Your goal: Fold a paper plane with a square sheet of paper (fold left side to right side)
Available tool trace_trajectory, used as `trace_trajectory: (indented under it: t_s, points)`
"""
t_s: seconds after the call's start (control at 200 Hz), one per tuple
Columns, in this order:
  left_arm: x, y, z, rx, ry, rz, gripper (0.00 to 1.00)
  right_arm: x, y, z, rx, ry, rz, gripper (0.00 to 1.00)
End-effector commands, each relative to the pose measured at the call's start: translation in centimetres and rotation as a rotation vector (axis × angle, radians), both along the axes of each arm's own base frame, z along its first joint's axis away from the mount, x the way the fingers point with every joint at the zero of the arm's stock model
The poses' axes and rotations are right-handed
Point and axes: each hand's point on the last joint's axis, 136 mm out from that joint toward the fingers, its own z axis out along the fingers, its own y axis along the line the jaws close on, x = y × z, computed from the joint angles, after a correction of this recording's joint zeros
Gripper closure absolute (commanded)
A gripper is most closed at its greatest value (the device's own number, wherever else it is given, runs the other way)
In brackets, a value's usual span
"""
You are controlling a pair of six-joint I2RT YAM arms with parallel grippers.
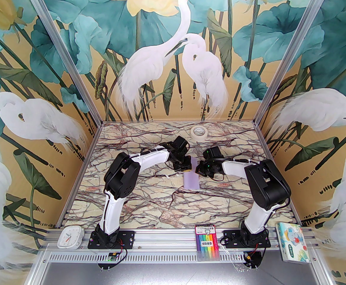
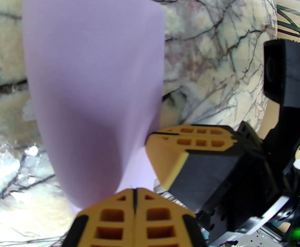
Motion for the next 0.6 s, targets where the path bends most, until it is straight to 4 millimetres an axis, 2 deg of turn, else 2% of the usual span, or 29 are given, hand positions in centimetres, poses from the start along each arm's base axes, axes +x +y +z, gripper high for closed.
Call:
trace_trajectory:
  t_s: [0.0, 0.24, 0.595]
  points:
    - [-0.7, 1.6, -2.6, 0.09, 0.023, -0.013, 1.0, -1.3, -1.2, -2.3, -0.085, 0.063, -0.009, 1.0]
    - [-0.5, 3.5, -4.4, 0.163, 0.017, -0.005, 1.0, -1.3, -1.2, -2.3, -0.087, 0.062, -0.01, 1.0]
    - [-1.6, 5.0, -7.1, 0.198, 0.043, -0.004, 1.0, -1.4, -1.2, -2.2, -0.089, 0.062, -0.008, 1.0]
